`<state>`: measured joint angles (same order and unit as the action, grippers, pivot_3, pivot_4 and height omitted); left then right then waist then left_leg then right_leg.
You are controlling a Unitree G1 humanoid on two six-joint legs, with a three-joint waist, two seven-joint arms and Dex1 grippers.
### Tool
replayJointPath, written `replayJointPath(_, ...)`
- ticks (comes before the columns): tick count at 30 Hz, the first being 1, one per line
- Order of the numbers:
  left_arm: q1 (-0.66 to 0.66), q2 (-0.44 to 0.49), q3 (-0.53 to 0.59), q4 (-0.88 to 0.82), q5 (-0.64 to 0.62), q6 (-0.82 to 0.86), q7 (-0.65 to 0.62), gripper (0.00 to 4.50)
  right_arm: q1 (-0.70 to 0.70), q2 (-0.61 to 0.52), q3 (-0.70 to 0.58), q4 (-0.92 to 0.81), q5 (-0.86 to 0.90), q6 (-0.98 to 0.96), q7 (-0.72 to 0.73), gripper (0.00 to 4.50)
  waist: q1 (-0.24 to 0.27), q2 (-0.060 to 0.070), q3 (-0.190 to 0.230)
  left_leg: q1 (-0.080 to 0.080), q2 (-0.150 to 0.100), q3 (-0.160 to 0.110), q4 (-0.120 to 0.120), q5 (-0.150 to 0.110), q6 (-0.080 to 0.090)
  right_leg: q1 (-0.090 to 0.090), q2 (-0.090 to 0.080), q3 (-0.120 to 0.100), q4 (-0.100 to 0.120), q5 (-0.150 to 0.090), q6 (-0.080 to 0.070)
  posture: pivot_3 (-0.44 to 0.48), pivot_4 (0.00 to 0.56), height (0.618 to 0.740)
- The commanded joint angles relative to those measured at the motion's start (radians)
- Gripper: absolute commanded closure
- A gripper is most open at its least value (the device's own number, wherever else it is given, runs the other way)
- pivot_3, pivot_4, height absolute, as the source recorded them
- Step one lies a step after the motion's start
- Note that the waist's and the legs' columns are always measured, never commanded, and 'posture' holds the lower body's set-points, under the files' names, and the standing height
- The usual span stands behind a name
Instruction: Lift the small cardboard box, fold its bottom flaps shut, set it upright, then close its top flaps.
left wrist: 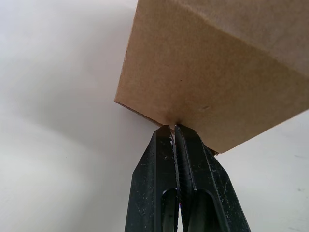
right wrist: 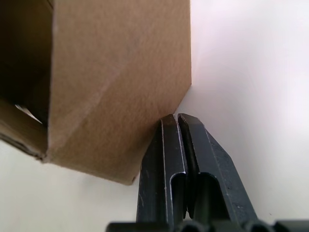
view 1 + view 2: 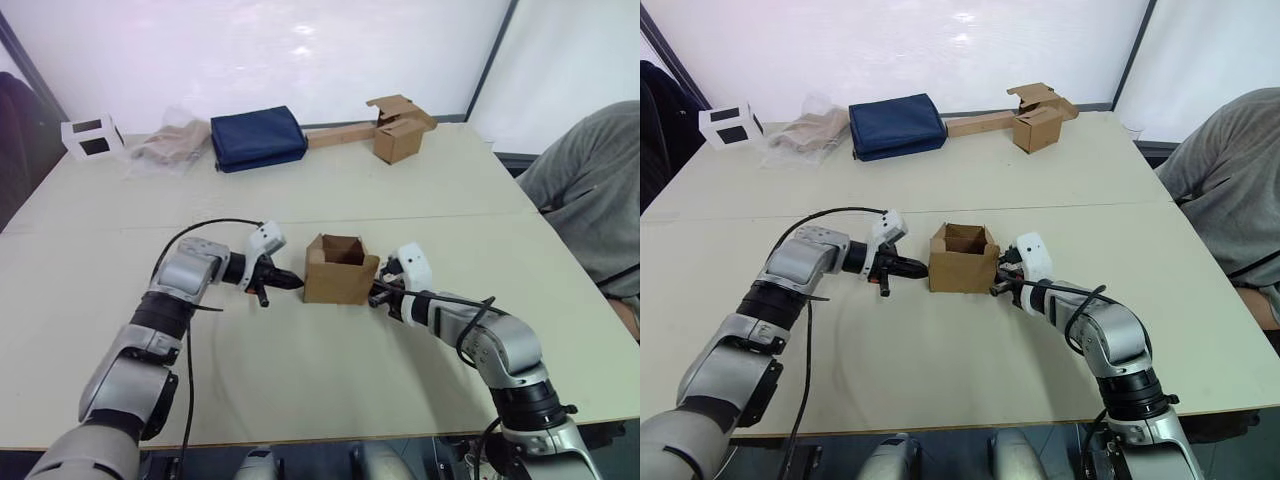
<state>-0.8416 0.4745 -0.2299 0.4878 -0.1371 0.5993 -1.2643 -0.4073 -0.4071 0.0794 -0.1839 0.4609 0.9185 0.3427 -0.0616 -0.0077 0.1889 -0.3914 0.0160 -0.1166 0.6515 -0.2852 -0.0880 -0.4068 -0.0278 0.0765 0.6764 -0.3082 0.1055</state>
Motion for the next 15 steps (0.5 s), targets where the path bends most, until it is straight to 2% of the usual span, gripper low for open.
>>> replayJointPath(1, 0.009, 0.034, 0.01, -0.039, -0.013, -0.019, -0.023, 4.41, -0.009, -0.023, -0.003, -0.002, -0.028, -0.042, 0.04, 4.5, -0.003, 0.0, 0.0, 0.0, 0.0, 0.0, 0.0, 0.0, 0.0, 0.0, 0.0, 0.0, 0.0, 0.0, 0.0, 0.0, 0.15, 0.74)
replayJointPath(5, 0.01, 0.056, 0.018, -0.043, -0.015, -0.032, -0.026, 4.41, -0.006, -0.037, -0.024, 0.005, -0.047, -0.065, 0.06, 4.5, -0.006, 0.0, 0.0, 0.0, 0.0, 0.0, 0.0, 0.0, 0.0, 0.0, 0.0, 0.0, 0.0, 0.0, 0.0, 0.0, 0.15, 0.74)
replayJointPath(9, -0.026, 0.044, 0.14, -0.057, -0.111, -0.082, -0.015, 4.41, -0.014, -0.026, -0.117, 0.005, -0.032, -0.19, 0.085, 4.5, -0.005, 0.0, 0.0, 0.0, 0.0, 0.0, 0.0, 0.0, 0.0, 0.0, 0.0, 0.0, 0.0, 0.0, 0.0, 0.0, 0.15, 0.74)
replayJointPath(15, -0.08, 0.009, 0.237, -0.112, -0.249, 0.032, 0.004, 4.41, -0.042, 0.024, -0.193, -0.006, 0.051, -0.247, 0.148, 4.5, -0.007, 0.0, 0.0, 0.0, 0.0, 0.0, 0.0, 0.0, 0.0, 0.0, 0.0, 0.0, 0.0, 0.0, 0.0, 0.0, 0.15, 0.74)
